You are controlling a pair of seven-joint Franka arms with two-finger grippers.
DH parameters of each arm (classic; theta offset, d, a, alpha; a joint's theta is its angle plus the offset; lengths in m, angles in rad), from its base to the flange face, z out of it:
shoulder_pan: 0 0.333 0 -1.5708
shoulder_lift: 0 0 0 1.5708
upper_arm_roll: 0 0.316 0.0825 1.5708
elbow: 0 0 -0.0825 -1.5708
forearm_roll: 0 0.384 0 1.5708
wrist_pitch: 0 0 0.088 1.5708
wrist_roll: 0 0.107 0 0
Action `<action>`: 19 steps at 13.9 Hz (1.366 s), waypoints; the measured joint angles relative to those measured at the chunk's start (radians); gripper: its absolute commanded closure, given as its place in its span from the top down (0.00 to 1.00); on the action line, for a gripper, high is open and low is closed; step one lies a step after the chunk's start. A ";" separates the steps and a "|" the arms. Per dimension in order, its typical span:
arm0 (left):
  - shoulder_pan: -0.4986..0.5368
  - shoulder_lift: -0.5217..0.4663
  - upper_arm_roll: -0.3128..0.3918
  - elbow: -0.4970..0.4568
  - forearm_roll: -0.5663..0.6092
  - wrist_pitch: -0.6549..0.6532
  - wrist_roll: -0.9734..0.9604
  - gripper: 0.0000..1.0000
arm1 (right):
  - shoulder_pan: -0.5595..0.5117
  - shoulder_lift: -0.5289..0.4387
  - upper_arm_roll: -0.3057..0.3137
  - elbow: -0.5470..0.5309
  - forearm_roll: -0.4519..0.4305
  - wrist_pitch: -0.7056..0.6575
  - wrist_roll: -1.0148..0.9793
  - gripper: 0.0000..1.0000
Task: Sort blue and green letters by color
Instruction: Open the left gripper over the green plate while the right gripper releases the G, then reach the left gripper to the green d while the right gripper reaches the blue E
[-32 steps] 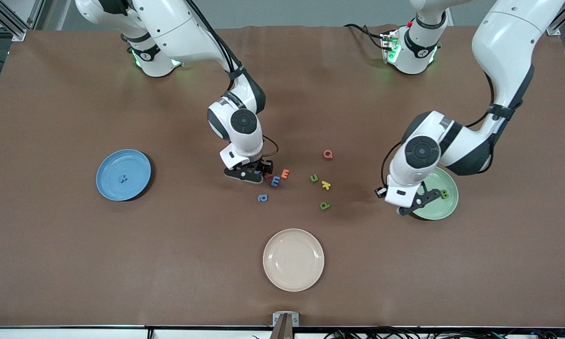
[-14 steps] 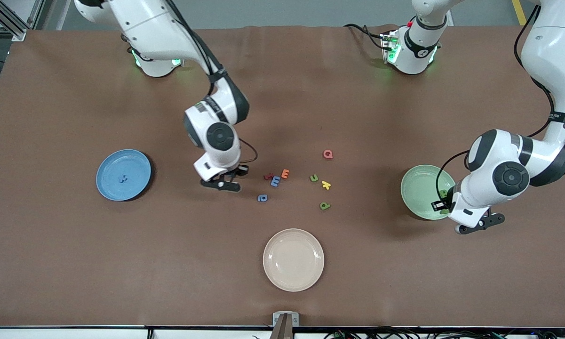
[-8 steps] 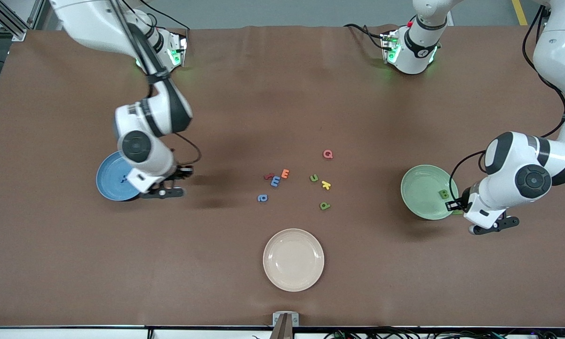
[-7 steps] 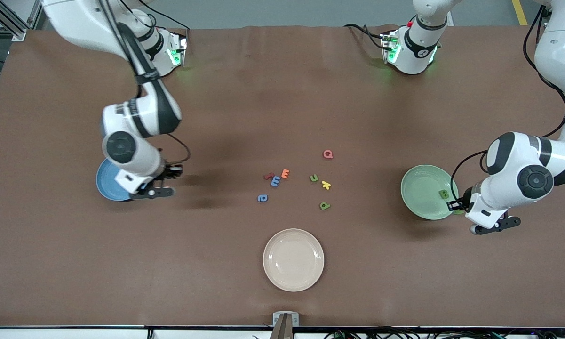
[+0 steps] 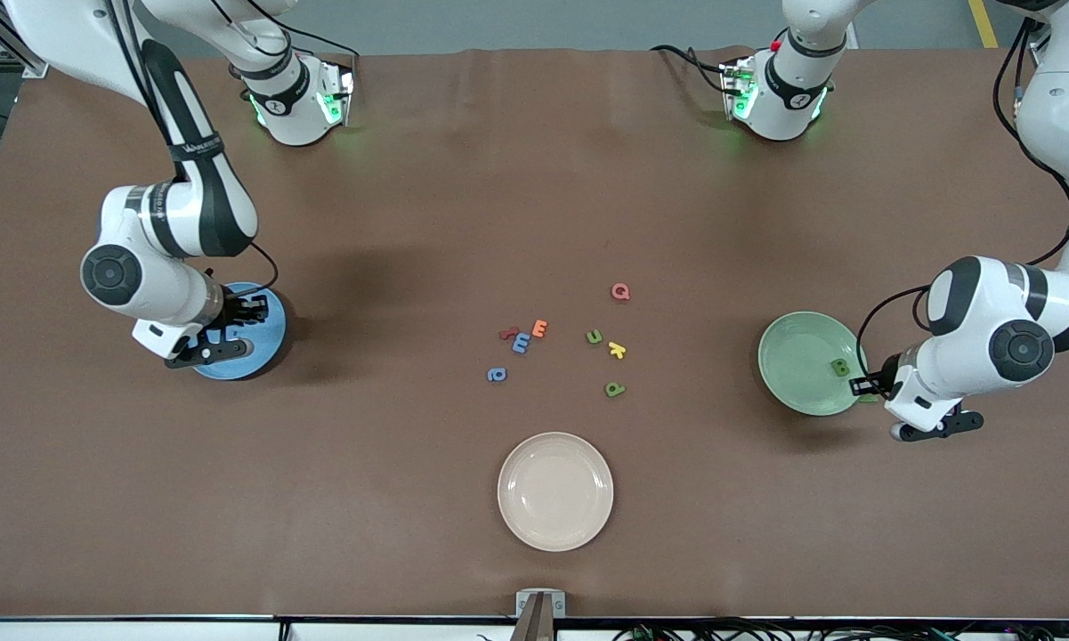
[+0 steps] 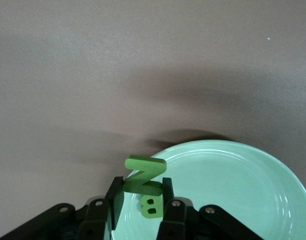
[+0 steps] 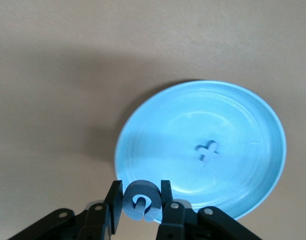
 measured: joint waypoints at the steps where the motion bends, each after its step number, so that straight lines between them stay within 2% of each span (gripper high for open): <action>1: 0.000 0.000 -0.001 -0.001 0.000 0.000 0.000 0.00 | -0.013 0.000 0.000 -0.001 0.000 0.000 -0.013 1.00; 4: 0.000 0.000 -0.003 -0.008 0.000 0.000 0.000 0.00 | -0.023 0.000 0.002 -0.003 0.008 0.000 -0.020 1.00; 8: -0.002 0.000 -0.008 -0.036 0.000 0.001 0.000 0.00 | 0.007 0.000 0.023 -0.001 0.110 0.009 0.010 1.00; 14: -0.002 -0.001 -0.022 -0.086 0.000 0.002 -0.001 0.01 | 0.250 0.003 0.035 0.080 0.127 0.016 0.418 1.00; 16: -0.001 -0.001 -0.026 -0.100 0.000 0.002 -0.001 0.05 | 0.337 0.028 0.037 0.128 0.146 0.017 0.558 1.00; 17: -0.001 -0.001 -0.028 -0.106 0.000 0.003 -0.001 0.13 | 0.381 0.054 0.038 0.162 0.158 0.020 0.624 1.00; 18: -0.001 -0.002 -0.028 -0.110 0.000 0.005 -0.001 0.40 | 0.424 0.088 0.038 0.202 0.166 0.023 0.691 1.00; 19: -0.001 -0.002 -0.028 -0.113 0.000 0.007 -0.001 0.84 | 0.462 0.126 0.039 0.246 0.168 0.026 0.757 1.00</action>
